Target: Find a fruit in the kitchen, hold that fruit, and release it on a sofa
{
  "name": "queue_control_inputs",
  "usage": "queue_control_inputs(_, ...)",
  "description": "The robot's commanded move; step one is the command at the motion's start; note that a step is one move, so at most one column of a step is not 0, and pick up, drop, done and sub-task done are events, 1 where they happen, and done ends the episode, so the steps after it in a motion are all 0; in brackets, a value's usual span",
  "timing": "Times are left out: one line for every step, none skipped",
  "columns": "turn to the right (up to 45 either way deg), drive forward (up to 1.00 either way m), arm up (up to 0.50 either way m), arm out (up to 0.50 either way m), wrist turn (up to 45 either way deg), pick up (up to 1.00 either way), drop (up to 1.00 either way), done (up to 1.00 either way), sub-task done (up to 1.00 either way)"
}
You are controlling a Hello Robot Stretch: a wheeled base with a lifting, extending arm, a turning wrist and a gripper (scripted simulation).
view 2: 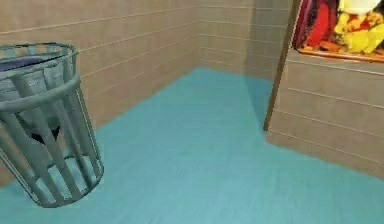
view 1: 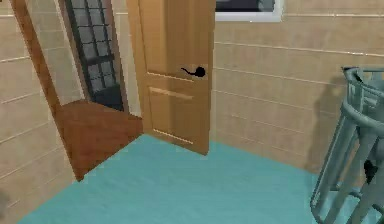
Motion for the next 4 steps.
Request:
queue_control_inputs(-21.0,0.00,0.00,0.00,0.0,0.00,0.00,0.00,0.00)
queue_control_inputs(0.0,1.00,0.00,0.00,0.0,0.00,0.00,0.00,0.00)
queue_control_inputs(0.0,0.70,0.00,0.00,0.0,0.00,0.00,0.00,0.00)
queue_control_inputs(-6.0,0.00,0.00,0.00,0.0,0.00,0.00,0.00,0.00)
